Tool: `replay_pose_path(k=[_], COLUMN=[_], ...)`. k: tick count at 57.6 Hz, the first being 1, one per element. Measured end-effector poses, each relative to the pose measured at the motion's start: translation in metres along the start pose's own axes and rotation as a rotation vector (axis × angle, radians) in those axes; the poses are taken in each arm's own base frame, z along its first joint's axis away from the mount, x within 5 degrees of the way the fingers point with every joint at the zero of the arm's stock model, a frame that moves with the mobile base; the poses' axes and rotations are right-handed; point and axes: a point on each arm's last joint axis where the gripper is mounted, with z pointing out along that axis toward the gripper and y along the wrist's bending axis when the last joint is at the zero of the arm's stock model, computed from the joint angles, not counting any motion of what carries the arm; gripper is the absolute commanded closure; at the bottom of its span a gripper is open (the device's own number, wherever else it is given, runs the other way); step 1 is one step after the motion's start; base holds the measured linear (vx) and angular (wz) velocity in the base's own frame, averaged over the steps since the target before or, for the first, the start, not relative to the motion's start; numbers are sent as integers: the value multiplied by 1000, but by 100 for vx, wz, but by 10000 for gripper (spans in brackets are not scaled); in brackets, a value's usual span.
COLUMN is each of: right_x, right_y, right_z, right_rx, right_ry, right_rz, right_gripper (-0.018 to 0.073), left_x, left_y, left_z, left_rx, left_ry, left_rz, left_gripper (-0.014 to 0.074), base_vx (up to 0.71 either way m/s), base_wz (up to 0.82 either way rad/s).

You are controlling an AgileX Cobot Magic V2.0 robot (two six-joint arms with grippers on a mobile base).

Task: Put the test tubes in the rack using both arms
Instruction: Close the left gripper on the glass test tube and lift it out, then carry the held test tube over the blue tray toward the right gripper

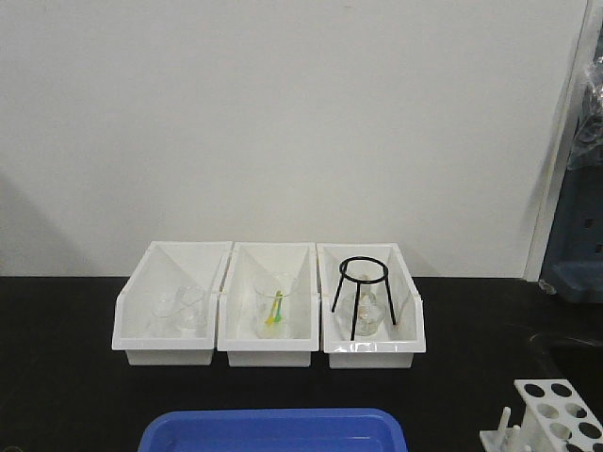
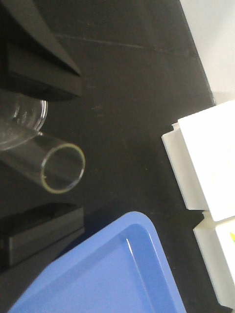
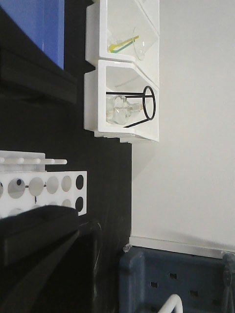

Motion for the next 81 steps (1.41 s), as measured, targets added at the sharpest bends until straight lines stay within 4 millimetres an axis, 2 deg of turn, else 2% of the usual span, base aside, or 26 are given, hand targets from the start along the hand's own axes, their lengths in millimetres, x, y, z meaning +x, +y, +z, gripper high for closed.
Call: replay_pose_path(k=[13, 35, 55, 68, 81], right_x=[0, 0, 0, 0, 0], right_y=[0, 0, 0, 0, 0], right_z=[0, 0, 0, 0, 0], right_rx=[0, 0, 0, 0, 0], right_ry=[0, 0, 0, 0, 0], right_rz=[0, 0, 0, 0, 0], right_gripper=[60, 60, 62, 62, 62], left_x=[0, -1, -2, -6, -18], left_y=[0, 0, 0, 4, 8], left_z=[0, 0, 0, -5, -19], left_rx=[-1, -2, -4, -33, -69], left_ry=[-3, -6, -16, -41, -124], left_rz=[-2, 0, 0, -48, -51], left_gripper=[76, 377, 585, 600, 596], base_vx=[0, 0, 0, 0, 0], base_wz=[0, 0, 0, 0, 0])
